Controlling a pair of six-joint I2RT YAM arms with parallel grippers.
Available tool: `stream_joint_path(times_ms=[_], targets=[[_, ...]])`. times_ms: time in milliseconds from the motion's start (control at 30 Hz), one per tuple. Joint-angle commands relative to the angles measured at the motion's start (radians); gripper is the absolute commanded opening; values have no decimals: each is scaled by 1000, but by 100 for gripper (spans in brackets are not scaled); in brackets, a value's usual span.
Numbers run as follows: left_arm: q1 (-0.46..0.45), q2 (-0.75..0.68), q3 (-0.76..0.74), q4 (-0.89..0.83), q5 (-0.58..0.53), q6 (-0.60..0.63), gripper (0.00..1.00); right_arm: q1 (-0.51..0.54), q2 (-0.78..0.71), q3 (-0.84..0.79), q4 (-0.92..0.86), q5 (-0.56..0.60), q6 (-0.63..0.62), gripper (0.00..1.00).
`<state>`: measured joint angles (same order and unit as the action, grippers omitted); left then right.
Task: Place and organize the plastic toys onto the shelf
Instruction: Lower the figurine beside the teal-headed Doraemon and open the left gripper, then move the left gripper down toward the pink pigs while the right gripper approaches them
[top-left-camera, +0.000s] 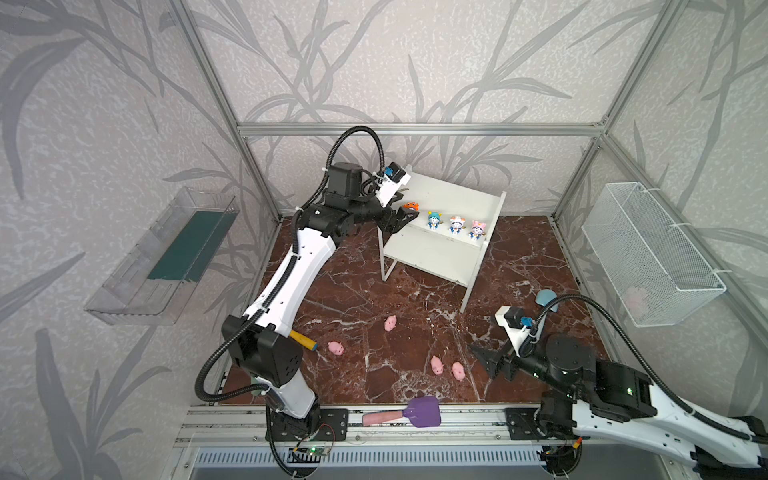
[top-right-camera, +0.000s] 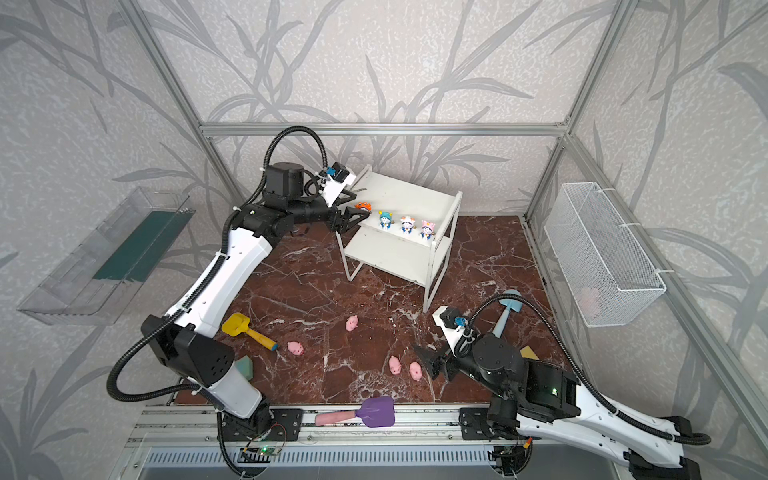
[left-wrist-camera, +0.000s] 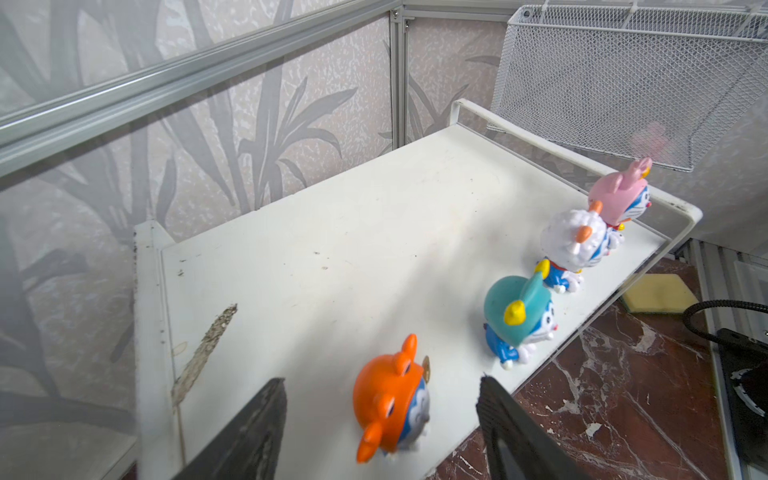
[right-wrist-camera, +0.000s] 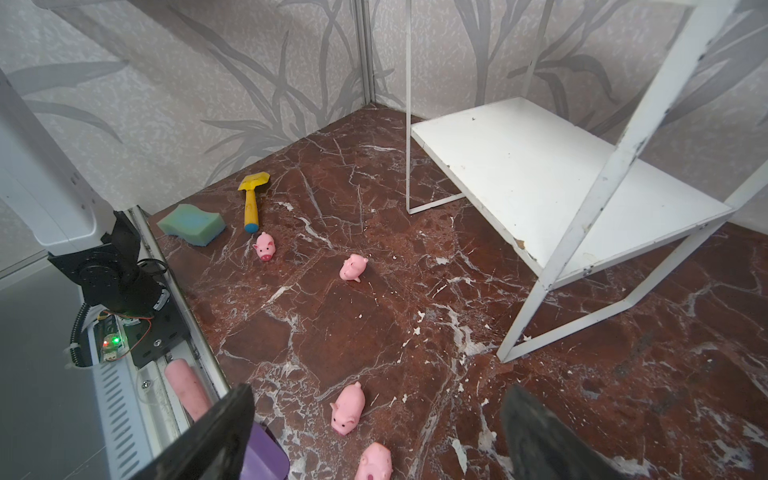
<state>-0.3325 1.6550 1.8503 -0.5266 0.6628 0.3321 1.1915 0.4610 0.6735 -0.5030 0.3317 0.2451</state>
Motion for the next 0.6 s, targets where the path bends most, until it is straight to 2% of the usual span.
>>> stream_joint_path(times_ms=[0,200,433,567], targets=[[7,-96,-8,-18,-40,28,80,3,1,-24,32,-12,32,93],[7,-248,-125,-37,-131,-18,99,3,28,-43,33,-27,65,93],[6,-484,-381,-6,-268,-152,99,3,128,-53,0,10,181,93],[1,-596,-528,1,-290,-271,99,3,208,-104,26,5,284,93]])
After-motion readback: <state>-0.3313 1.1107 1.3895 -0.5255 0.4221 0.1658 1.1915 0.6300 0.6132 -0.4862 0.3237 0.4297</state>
